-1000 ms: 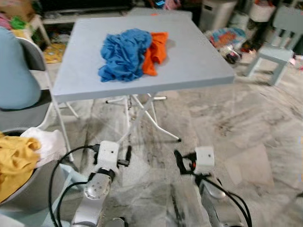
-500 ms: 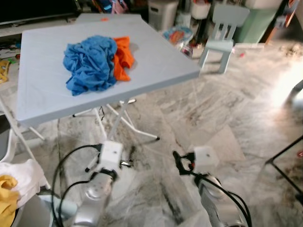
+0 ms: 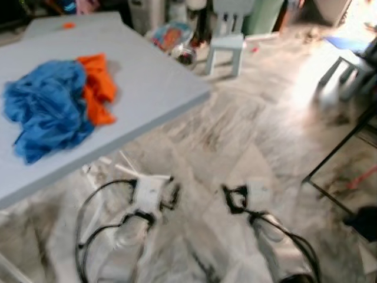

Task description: Hang hanger

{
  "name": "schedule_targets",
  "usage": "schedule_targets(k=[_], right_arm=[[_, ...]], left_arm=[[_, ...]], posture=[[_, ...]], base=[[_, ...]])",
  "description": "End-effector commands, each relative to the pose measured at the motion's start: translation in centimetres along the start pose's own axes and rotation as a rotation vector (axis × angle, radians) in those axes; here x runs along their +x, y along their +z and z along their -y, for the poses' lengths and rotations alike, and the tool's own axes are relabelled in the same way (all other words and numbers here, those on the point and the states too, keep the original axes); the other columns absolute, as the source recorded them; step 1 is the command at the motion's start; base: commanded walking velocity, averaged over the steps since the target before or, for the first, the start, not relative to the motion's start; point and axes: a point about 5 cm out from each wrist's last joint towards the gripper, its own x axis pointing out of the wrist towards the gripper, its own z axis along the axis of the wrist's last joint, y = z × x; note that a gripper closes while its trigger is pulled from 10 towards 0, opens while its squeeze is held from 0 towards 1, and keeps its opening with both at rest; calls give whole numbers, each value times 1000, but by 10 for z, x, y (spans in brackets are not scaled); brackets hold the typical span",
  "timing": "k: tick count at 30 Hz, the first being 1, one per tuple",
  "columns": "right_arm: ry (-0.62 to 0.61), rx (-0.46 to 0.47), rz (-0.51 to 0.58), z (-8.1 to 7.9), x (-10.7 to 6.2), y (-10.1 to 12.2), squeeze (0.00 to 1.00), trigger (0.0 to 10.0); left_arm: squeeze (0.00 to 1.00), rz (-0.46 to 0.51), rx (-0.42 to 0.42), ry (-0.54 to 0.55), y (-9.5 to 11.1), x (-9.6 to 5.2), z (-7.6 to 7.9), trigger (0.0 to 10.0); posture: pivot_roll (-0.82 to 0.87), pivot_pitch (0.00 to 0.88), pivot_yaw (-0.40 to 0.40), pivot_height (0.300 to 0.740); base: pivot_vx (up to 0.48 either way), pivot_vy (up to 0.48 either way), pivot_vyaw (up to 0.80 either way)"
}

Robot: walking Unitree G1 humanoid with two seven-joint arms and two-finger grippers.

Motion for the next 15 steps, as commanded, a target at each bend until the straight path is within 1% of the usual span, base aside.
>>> schedule_targets(k=[1, 2, 5, 11, 15], right_arm=[[15, 12, -4, -5, 1, -1, 0, 10000], [13, 11, -3, -5, 1, 0, 0, 10000], [12, 11, -1, -4, 2, 1, 0, 10000], [14, 14, 8, -2, 4, 4, 0, 10000], [13, 15, 12, -2, 5, 5, 0, 10000]], left_arm=[[0, -32, -12, 1, -6, -3, -3, 10000], [0, -34, -30, -4, -6, -2, -1, 10000], [0, -38, -29, -5, -6, -2, -1, 10000], [0, -43, -38, -9, -6, 1, 0, 10000], [0, -43, -41, -13, -4, 1, -4, 10000]], posture=[[88, 152, -50, 740], [85, 153, -53, 740], [85, 154, -56, 740], [89, 156, -64, 740], [92, 159, -55, 740]], base=[[356, 0, -756], [0, 0, -750], [0, 0, -746], [0, 0, 0], [0, 0, 0]])
